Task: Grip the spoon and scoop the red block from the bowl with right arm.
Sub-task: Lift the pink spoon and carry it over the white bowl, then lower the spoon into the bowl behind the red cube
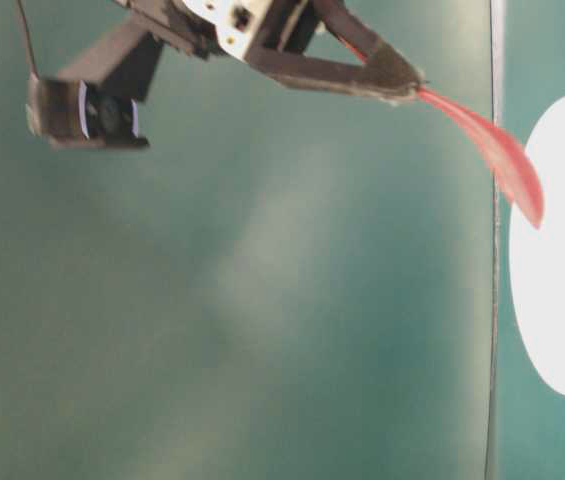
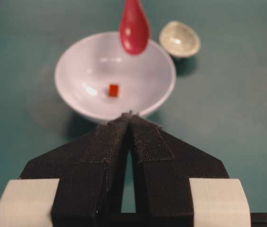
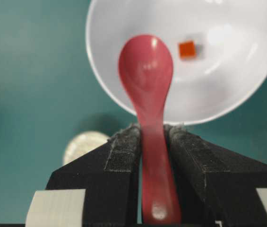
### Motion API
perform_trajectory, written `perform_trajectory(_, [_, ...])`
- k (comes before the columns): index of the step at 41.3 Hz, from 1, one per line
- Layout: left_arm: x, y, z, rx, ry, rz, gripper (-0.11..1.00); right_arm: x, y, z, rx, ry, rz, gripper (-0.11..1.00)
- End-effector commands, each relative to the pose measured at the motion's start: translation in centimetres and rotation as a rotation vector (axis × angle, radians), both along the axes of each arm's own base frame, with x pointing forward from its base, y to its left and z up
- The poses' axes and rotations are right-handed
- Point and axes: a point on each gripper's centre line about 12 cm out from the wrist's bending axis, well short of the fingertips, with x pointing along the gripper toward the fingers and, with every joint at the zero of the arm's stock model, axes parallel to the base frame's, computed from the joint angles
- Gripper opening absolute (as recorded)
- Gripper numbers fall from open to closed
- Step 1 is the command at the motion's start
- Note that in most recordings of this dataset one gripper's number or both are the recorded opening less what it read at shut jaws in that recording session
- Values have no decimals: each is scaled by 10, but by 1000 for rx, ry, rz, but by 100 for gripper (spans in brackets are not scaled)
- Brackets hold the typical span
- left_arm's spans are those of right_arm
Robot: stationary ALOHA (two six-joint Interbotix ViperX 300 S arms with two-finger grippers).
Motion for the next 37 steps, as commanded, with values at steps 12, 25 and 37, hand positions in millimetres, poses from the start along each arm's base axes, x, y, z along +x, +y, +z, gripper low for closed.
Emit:
perform_trajectory(12, [3, 1, 8, 3, -23, 2, 0, 23, -11, 8, -60, 117, 18, 25])
perform_trajectory(25, [3, 1, 8, 5, -25, 2, 0, 32, -16, -7, -80, 203, 13, 25])
perform_trajectory(37, [3, 1, 8, 5, -23, 2, 0, 37, -18, -23, -86, 242, 22, 25])
